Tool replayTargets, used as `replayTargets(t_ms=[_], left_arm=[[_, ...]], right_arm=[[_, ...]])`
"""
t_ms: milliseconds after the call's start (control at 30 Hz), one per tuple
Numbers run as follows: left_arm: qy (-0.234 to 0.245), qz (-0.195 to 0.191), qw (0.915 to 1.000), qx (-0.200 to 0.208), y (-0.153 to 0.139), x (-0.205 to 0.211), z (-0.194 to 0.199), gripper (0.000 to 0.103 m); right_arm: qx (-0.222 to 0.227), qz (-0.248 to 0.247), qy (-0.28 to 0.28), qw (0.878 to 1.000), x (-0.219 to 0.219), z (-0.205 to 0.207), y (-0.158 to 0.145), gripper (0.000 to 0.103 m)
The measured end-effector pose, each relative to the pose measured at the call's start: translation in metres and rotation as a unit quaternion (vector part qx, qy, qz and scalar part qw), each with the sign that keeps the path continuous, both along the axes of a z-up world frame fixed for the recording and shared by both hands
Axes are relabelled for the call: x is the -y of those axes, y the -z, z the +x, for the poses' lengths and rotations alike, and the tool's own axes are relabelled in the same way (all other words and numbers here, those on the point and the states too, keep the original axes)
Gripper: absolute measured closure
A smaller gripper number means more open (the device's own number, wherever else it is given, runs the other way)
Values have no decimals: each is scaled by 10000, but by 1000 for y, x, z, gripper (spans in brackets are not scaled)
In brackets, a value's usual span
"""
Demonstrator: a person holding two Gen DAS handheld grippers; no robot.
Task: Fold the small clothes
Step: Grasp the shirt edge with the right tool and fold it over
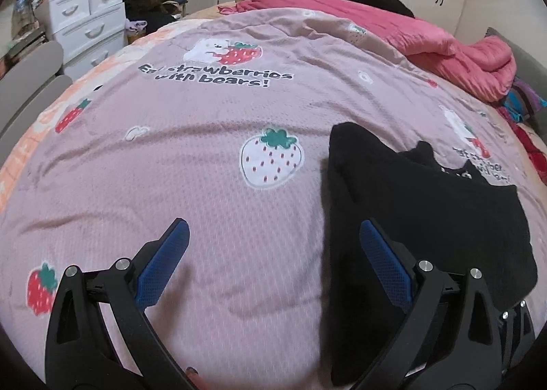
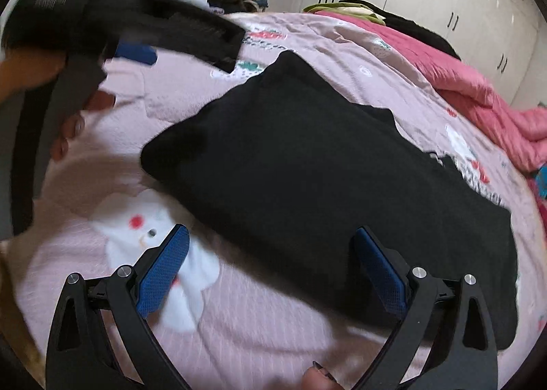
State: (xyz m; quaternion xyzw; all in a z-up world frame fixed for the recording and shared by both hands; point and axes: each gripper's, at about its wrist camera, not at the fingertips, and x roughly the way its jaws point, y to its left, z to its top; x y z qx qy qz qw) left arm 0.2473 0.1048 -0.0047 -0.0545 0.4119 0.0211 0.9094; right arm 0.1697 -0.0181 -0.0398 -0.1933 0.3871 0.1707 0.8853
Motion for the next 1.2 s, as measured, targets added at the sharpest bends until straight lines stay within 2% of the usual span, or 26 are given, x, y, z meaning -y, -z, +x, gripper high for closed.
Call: replayTargets(t_ms=[133,267,300,400,433,467,500,600,767,800,833,867,900,933,1000,1200], left_arm=[[14,14,10000,-11,-2,1,17,9],[44,23,10000,-31,-3,3,26,9],[54,13,10000,-33,-4,3,29,10],[144,-120,9998,-59,-6,6,34,9],[219,-275,9993,-107,-5,7,37,9],[260,-395,9988,-148,-4,8,39,9],[306,-547,9978,-202,-2,9,41,9],[397,-955,9939,-379,4,16,47,10],[668,-1651,9827,-506,2,40,50,10],[708,-1734,9810,-505,0,47,51,15],[755,-1806,9794,-493,-3,54,50,30],[790,-1854,9783,-489,-6,60,50,39],[831,-1890,9772,-493,-8,67,50,54],[887,-1915,9763,-484,-12,74,50,64],[1066,-1889,9754,-394,-24,96,46,73],[1449,-1643,9756,-157,-56,154,38,77]], right_arm=[[207,-394,15,9990,-17,14,5,5],[467,-460,187,9977,-16,27,3,8],[575,-447,177,9972,-15,27,1,20],[793,-268,50,9965,-10,21,-7,45],[841,-161,-35,9963,-8,17,-10,52],[870,-88,-74,9961,-6,14,-12,65],[913,-21,-89,9958,-2,11,-14,72],[1028,204,-54,9945,7,6,-22,83],[1272,532,148,9903,30,-2,-40,86],[1317,635,204,9890,37,-4,-44,87],[1363,743,277,9875,45,-7,-48,87],[1403,848,344,9859,52,-10,-52,87],[1436,929,397,9845,57,-14,-56,87],[1476,1027,469,9826,65,-17,-59,87],[1532,1270,672,9777,84,-23,-67,88],[1554,1893,1278,9611,138,-30,-76,88]])
